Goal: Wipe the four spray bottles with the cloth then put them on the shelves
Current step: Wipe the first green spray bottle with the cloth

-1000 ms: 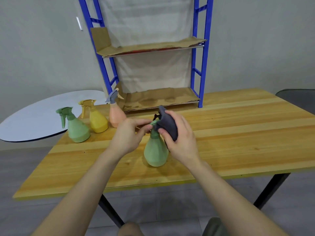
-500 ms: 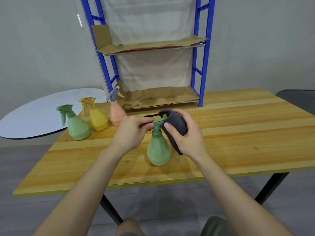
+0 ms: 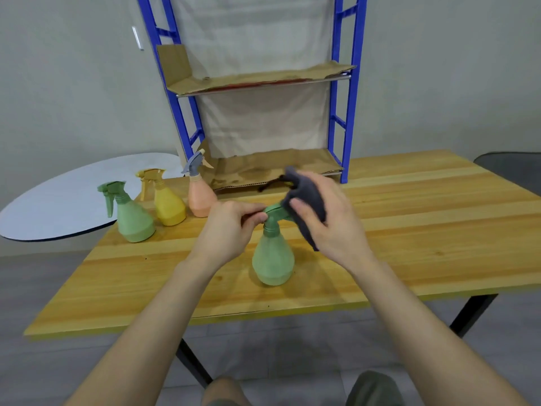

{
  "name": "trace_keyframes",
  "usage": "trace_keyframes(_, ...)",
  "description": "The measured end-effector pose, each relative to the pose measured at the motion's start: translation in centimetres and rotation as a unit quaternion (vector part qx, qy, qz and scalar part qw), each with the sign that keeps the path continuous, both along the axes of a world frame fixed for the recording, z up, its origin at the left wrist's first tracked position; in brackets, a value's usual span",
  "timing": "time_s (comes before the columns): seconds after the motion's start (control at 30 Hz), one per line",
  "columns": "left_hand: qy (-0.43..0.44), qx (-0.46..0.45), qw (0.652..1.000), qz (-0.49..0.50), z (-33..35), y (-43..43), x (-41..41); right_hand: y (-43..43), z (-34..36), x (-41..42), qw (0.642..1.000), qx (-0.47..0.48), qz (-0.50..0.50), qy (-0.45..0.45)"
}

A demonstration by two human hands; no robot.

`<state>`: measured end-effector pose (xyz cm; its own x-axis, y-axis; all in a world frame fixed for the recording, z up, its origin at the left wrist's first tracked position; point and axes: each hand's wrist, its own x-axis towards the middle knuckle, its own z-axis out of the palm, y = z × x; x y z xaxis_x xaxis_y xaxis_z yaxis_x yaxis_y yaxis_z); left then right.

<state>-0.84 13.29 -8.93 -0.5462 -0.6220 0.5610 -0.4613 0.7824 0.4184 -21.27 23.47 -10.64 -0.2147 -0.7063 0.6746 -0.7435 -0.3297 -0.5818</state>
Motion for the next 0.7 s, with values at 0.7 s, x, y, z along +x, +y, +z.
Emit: trace_keyframes(0.7,-0.042,0.063,0.996,0.048,2.7,-1.0,0.5,1.3,-3.5,-2.4,0.954,0.062,-0.068,-0.286)
